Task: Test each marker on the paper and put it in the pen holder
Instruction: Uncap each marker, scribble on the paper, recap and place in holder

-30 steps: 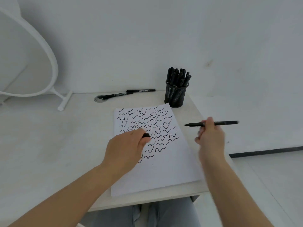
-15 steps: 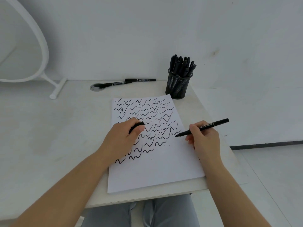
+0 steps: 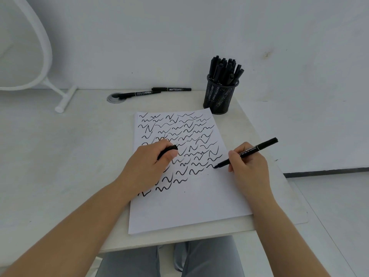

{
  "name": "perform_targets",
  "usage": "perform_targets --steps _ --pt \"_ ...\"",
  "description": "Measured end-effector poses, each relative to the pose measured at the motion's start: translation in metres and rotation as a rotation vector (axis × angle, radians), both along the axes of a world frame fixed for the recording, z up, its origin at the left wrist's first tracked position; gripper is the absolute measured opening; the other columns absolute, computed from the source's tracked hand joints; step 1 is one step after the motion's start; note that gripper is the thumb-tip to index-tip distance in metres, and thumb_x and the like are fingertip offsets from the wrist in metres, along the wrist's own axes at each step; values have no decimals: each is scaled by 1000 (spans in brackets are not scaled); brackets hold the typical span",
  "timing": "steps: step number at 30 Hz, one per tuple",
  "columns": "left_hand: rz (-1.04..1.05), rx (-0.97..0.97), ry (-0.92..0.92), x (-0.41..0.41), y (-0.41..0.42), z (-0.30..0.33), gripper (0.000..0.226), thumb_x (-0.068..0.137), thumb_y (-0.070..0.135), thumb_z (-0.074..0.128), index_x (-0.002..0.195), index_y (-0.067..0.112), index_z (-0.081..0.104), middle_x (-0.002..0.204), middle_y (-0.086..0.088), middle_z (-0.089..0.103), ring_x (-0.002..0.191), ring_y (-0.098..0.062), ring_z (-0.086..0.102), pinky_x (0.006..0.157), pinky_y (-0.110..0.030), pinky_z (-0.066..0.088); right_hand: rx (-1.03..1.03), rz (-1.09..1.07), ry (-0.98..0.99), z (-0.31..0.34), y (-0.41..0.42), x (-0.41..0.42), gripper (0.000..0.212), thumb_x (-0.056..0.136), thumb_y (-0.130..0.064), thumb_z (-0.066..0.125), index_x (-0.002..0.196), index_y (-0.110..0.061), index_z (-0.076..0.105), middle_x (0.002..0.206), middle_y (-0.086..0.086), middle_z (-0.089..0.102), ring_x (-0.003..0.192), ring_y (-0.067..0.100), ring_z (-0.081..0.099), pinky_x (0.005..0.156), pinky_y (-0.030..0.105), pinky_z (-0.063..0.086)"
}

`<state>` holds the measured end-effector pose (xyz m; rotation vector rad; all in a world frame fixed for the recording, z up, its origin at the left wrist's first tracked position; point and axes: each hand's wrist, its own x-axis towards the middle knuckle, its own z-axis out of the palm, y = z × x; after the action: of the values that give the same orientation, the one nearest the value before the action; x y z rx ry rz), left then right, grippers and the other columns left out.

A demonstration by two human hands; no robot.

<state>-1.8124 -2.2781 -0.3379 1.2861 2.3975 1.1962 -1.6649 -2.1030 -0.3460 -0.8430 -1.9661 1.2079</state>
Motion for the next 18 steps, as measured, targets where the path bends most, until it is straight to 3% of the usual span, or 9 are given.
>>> perform_targets --steps 3,5,7,11,14,18 --pt "1 8 -9 -1 0 -2 18 91 39 44 74 37 48 56 9 55 58 -9 52 60 -30 44 59 -142 14 1 3 3 19 85 -22 55 67 -26 50 55 -5 60 50 8 51 52 20 40" --pt "1 15 -9 -2 -1 -2 19 90 43 45 73 36 50 57 10 56 56 -8 51 58 -27 42 76 -178 129 4 1 4 17 87 -22 57 73 -31 52 67 -6 64 61 7 57 58 15 44" --pt "-9 26 6 -2 -1 -2 22 88 51 44 71 38 49 60 13 56 53 -7 50 54 -22 38 45 -163 205 9 -2 5 16 87 -20 58 77 -32 54 74 -6 65 67 9 59 63 19 47" --pt "-16 30 77 -1 -2 0 29 88 56 38 71 34 44 57 21 51 50 -5 44 49 -17 33 -41 -121 259 23 -5 3 16 86 -17 61 77 -30 58 64 -7 60 52 1 55 55 15 44" --pt "-31 38 104 0 -2 0 25 90 49 30 80 31 45 55 16 50 54 -5 44 50 -17 32 -262 39 362 32 -13 -7 16 85 -26 56 71 -28 64 53 -6 57 46 7 47 46 17 39" --pt "-50 32 114 2 -4 1 30 92 47 27 89 26 48 62 12 46 61 -7 43 53 -17 31 -583 194 511 30 -25 -28 40 95 -24 42 66 -21 69 50 -2 53 44 11 44 42 22 36"
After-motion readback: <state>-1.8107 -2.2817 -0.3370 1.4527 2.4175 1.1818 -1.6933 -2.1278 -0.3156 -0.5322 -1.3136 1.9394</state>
